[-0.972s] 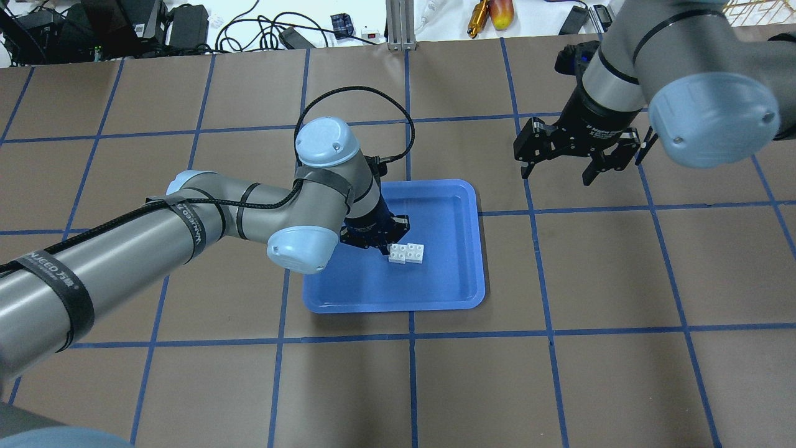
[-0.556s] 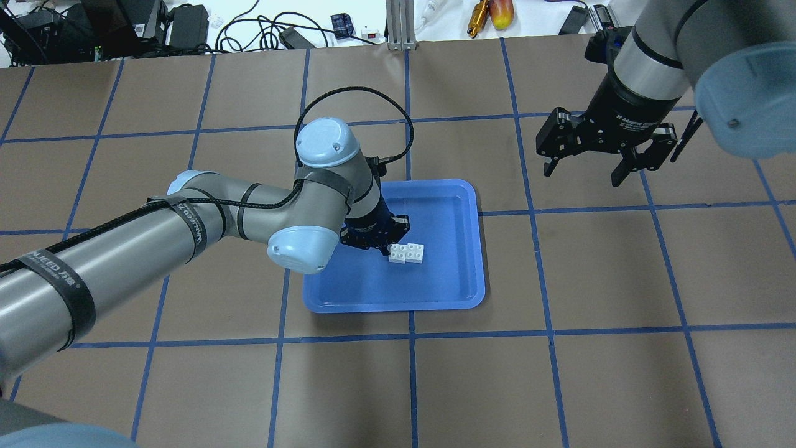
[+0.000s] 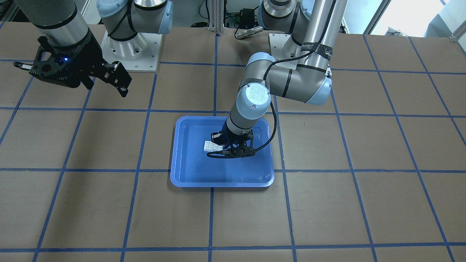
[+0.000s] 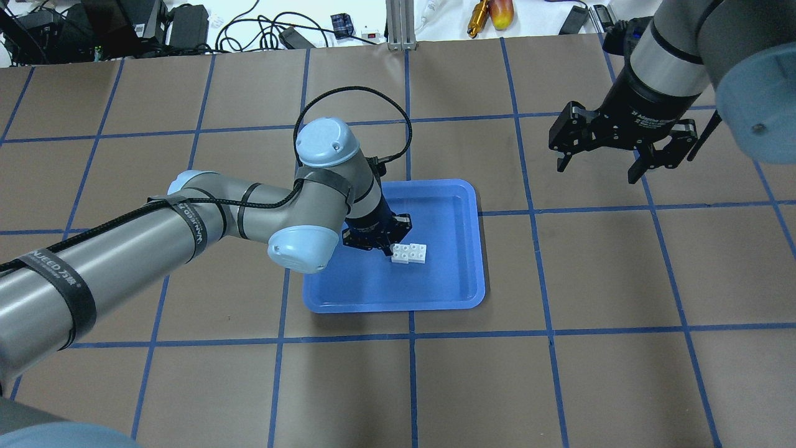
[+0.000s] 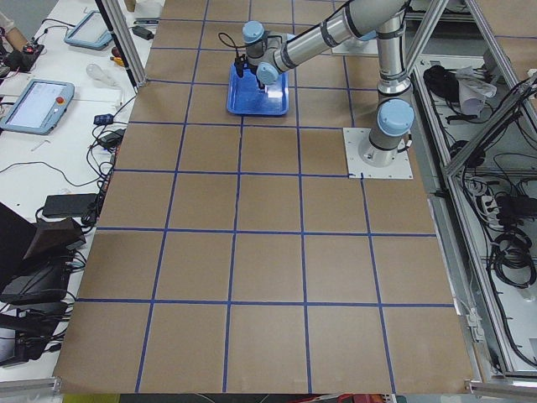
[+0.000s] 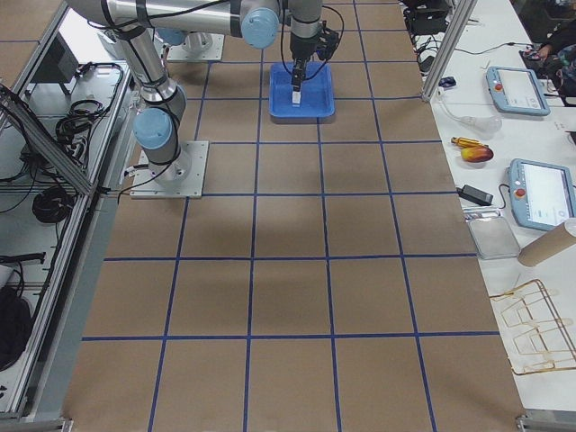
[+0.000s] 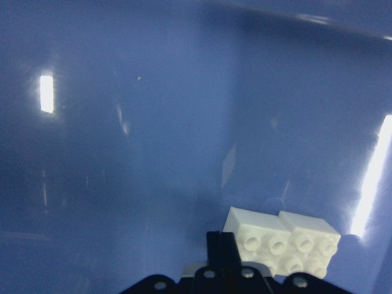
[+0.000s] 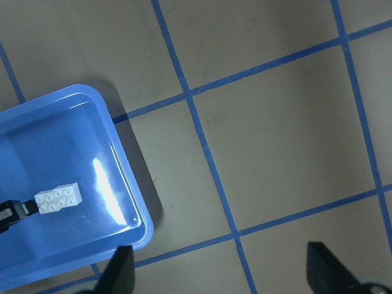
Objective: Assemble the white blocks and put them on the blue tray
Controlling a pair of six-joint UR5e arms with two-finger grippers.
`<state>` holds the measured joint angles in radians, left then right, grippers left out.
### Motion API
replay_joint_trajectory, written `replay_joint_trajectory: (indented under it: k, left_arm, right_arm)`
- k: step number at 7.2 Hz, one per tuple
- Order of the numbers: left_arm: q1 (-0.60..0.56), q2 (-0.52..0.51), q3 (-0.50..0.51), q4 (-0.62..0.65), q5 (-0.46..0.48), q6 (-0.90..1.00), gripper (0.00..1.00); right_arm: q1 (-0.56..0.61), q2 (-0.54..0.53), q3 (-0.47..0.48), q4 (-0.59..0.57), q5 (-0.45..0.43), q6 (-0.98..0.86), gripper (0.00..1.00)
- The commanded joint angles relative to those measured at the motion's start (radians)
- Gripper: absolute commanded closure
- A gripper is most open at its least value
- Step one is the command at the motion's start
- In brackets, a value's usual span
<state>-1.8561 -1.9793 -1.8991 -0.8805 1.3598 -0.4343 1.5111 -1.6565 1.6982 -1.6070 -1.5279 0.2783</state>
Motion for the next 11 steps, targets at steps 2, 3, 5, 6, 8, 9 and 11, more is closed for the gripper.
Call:
replay_joint_trajectory:
  k: [2,3,5,6,8,9,11]
  left_arm:
    - [0.000,-0.001,0.000,0.000,-0.002,-0.003,1.00]
    - [-0.001,0.000,0.000,0.000,-0.002,-0.012,1.00]
    - [0.000,-0.001,-0.001,-0.005,-0.004,-0.041,1.00]
    - [0.000,0.000,-0.001,-0.006,-0.004,-0.064,1.00]
    - [0.000,-0.003,-0.001,-0.011,-0.010,-0.098,1.00]
    - [0.000,-0.003,0.002,-0.011,-0.042,-0.121,1.00]
    - [0.000,-0.004,0.000,-0.012,-0.044,-0.123,1.00]
  right_arm:
    - [0.004,-0.008,0.000,-0.002,-0.003,0.030,0.00]
    - [0.006,-0.009,0.001,-0.001,0.009,0.033,0.00]
    - [0.006,-0.019,0.003,0.002,0.005,0.033,0.00]
    - [0.006,-0.022,0.003,0.010,-0.004,0.027,0.00]
    - [0.006,-0.023,0.003,0.012,-0.003,0.027,0.00]
    - [0.008,-0.026,0.003,0.012,-0.003,0.027,0.00]
    - [0.011,-0.026,0.003,0.010,-0.002,0.027,0.00]
